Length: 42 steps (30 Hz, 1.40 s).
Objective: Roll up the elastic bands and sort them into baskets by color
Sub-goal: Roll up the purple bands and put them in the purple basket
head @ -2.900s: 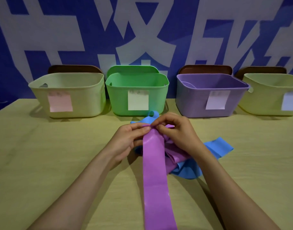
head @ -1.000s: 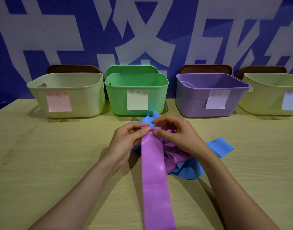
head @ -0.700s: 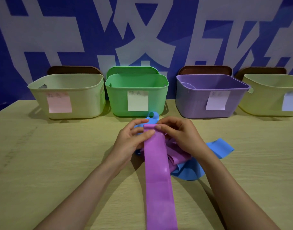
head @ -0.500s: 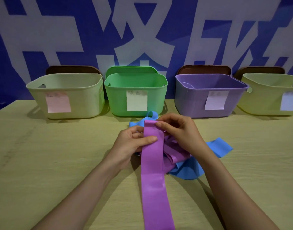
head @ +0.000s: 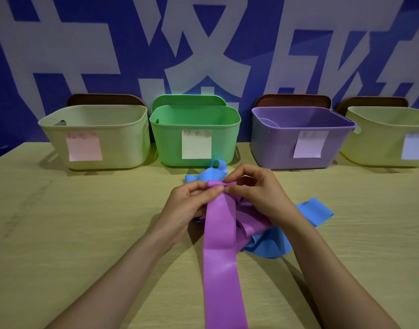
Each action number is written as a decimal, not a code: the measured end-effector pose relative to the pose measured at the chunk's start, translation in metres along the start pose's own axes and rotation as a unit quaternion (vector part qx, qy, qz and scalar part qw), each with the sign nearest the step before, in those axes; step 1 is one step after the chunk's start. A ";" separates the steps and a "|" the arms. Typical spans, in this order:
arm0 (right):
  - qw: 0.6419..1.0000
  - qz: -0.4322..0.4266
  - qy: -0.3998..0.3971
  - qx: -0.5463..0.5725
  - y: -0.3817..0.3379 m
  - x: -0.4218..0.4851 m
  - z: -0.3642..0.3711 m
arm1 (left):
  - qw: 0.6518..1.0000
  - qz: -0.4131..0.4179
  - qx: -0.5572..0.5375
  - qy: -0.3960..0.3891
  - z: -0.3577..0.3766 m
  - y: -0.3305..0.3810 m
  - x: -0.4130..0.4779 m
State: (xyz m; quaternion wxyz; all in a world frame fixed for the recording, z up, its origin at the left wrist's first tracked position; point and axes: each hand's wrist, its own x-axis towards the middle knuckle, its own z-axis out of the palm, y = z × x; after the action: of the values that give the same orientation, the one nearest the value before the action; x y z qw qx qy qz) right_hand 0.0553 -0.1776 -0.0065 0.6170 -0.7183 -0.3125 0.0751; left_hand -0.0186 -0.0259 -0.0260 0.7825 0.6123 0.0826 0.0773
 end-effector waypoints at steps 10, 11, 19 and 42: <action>1.000 0.009 -0.006 0.021 -0.004 -0.001 -0.002 | 0.998 0.032 -0.035 0.027 -0.001 0.002 0.002; 1.000 0.011 -0.003 0.008 -0.004 -0.001 -0.001 | 0.998 0.035 -0.035 0.028 -0.002 0.001 0.002; 0.999 0.025 0.004 -0.027 -0.001 0.000 -0.004 | 0.999 0.028 -0.043 -0.008 -0.002 0.000 0.002; 1.000 0.024 0.003 -0.002 0.000 -0.002 -0.002 | 1.000 0.017 0.015 0.002 0.001 -0.003 0.002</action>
State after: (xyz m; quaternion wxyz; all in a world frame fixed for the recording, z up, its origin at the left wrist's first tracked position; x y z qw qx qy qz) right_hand 0.0545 -0.1799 -0.0063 0.6144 -0.7272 -0.2933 0.0873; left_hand -0.0166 -0.0267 -0.0289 0.7714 0.6254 0.0753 0.0902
